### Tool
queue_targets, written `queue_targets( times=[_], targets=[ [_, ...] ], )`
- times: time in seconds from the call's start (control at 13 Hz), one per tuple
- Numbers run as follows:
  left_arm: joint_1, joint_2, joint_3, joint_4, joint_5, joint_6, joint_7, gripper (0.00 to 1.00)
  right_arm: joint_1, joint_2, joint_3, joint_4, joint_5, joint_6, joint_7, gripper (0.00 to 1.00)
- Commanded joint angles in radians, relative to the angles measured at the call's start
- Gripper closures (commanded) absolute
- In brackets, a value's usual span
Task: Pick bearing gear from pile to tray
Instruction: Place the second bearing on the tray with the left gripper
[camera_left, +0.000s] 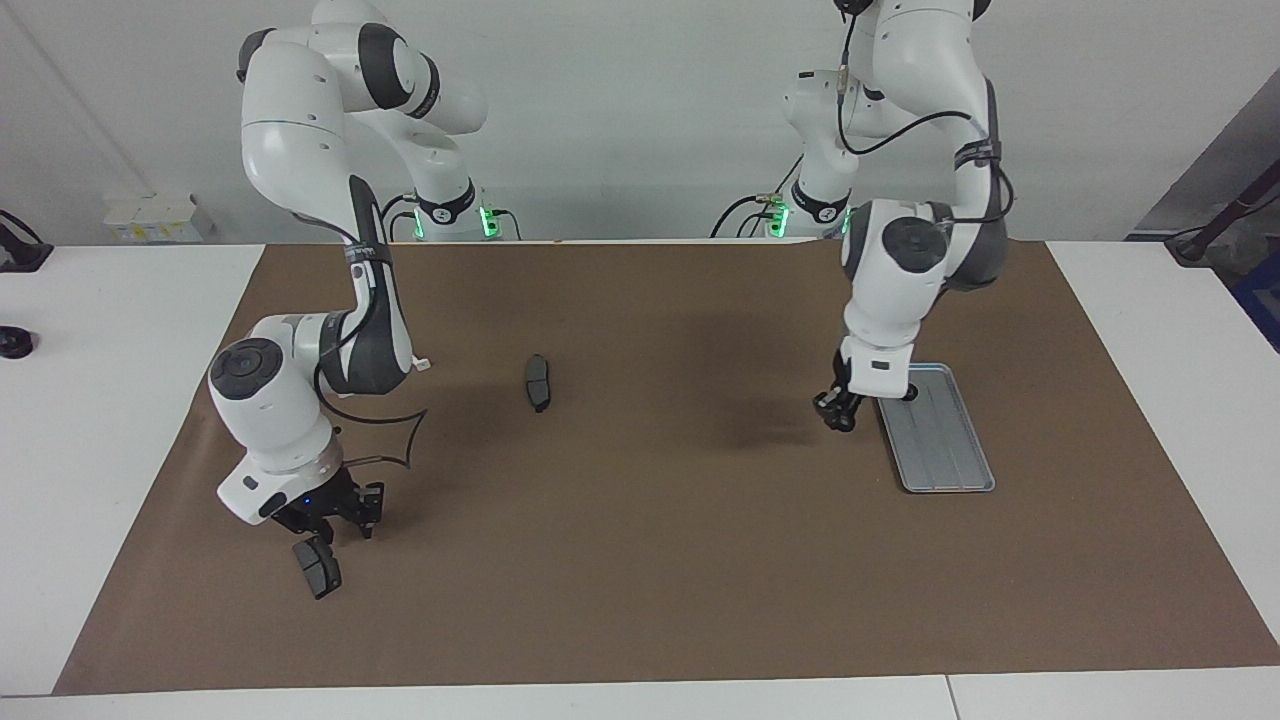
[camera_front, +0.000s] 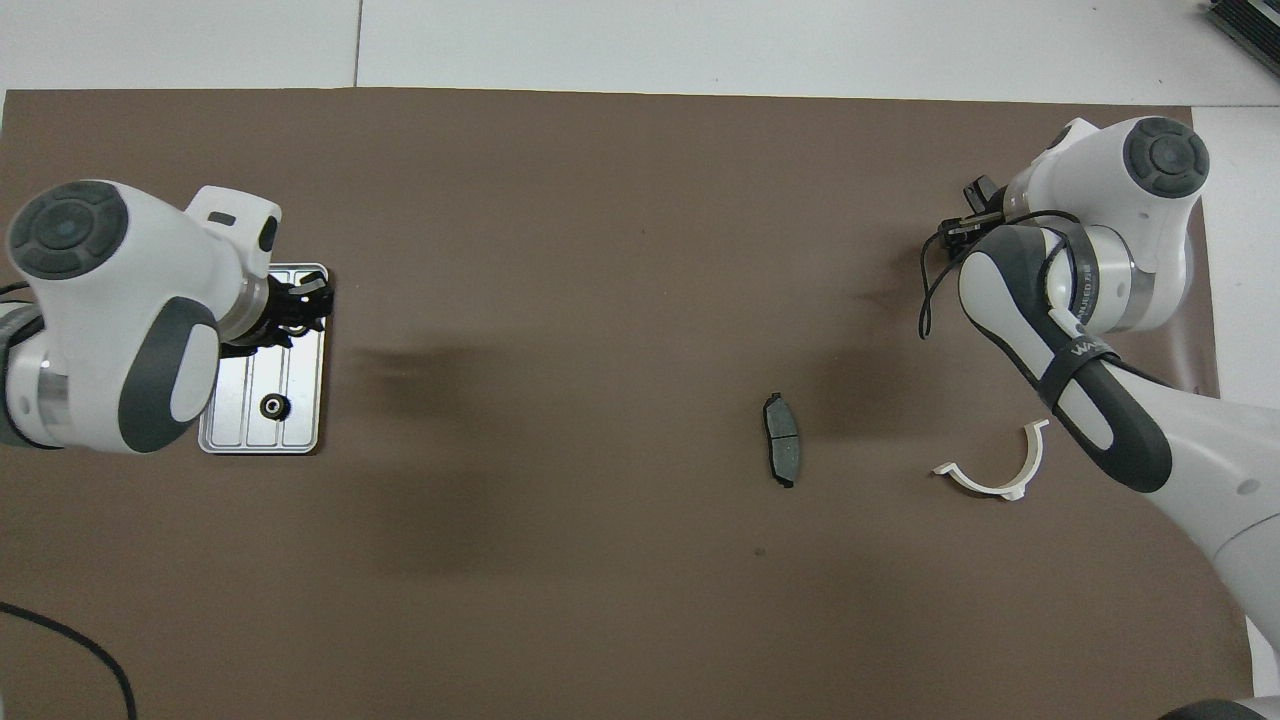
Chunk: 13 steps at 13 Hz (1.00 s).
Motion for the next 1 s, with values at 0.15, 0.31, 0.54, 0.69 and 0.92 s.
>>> queue_targets(
  times=[0.15, 0.31, 0.54, 0.69, 0.92],
  targets=[
    [0.155, -0.057, -0.008, -0.149, -0.022, 0.058, 0.243, 1.0, -0.001, -0.029, 0.011, -0.04, 0.012, -0.039, 0.006, 0.55],
    [0.178, -0.065, -0.01, -0.221, -0.023, 0.166, 0.251, 1.0, 0.0, -0.03, 0.011, -0.04, 0.01, -0.053, 0.006, 0.58],
    [0.185, -0.053, -0.008, -0.258, -0.023, 0.236, 0.254, 1.0, 0.012, -0.032, 0.011, -0.04, 0.012, -0.054, 0.006, 0.74],
    [0.182, -0.048, -0.008, -0.281, -0.023, 0.249, 0.262, 1.0, 0.012, -0.032, 0.011, -0.04, 0.01, -0.054, 0.006, 0.75],
    [0.183, -0.042, -0.008, -0.289, -0.023, 0.284, 0.296, 0.39, 0.014, -0.032, 0.011, -0.04, 0.01, -0.056, 0.006, 0.88]
  ],
)
